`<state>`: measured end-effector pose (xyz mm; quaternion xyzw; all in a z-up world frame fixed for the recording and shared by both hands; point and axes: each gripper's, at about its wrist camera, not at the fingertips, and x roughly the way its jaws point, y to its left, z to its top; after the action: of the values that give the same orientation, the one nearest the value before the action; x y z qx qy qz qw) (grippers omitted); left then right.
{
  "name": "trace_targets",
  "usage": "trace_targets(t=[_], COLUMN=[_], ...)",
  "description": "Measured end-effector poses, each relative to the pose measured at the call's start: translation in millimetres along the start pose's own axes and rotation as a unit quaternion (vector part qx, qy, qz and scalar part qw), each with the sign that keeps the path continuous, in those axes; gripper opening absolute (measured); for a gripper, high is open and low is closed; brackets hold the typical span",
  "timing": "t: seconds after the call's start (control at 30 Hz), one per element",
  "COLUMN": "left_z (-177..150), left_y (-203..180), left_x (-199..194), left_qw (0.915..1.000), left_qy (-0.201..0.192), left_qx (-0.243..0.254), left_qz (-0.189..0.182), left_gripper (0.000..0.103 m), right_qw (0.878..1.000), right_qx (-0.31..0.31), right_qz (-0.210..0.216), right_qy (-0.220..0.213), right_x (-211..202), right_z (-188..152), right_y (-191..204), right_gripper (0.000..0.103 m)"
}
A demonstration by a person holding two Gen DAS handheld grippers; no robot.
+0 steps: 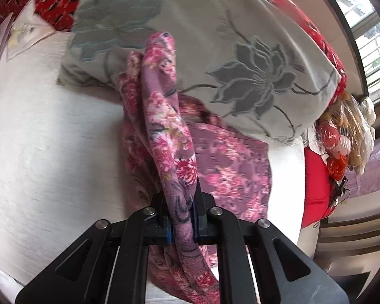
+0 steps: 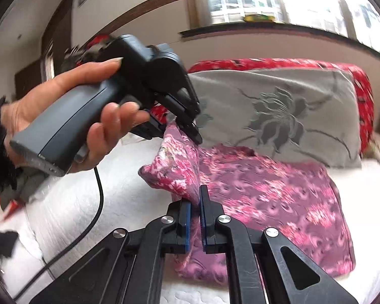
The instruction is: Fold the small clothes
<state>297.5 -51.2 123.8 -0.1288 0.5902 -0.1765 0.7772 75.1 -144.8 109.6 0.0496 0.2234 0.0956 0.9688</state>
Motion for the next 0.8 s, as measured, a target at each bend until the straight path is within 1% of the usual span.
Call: trace_targets(t=[0.17, 0.37, 0.57, 0.7, 0.8], left_z=[-6, -12, -19, -24, -31], left_y=[-38, -83, -116, -133, -146], left_x=[15, 45, 81, 105, 125], left_qw=[0.9999, 0.9991, 0.9974, 0.9954, 0.9934], left_qy=[0.005, 0.023, 0.047, 0.066, 0.082], left_qx=[0.013, 0.035, 0.055, 0.069, 0.079], left_qz=[-0.006, -0.006, -0.002, -0.001, -0.004], left_gripper=[0.008, 0.008, 0.008, 0.009, 0.009], right_qw=[0.998, 0.987, 0.972, 0.962, 0.951], right_qx=[0.069, 0.161, 0.235, 0.273, 0.308], right_qz=[0.000, 0.012, 0.015, 0.003, -0.009], right_qy=[0.002, 0.001, -0.002, -0.007, -0.004], right_x=[-13, -25, -33, -40, -44], right_z=[-5, -15, -28, -41, -54], right_y=[-41, -93, -136, -158, -177], right_gripper=[0.005, 0.005, 0.005, 0.005, 0.005])
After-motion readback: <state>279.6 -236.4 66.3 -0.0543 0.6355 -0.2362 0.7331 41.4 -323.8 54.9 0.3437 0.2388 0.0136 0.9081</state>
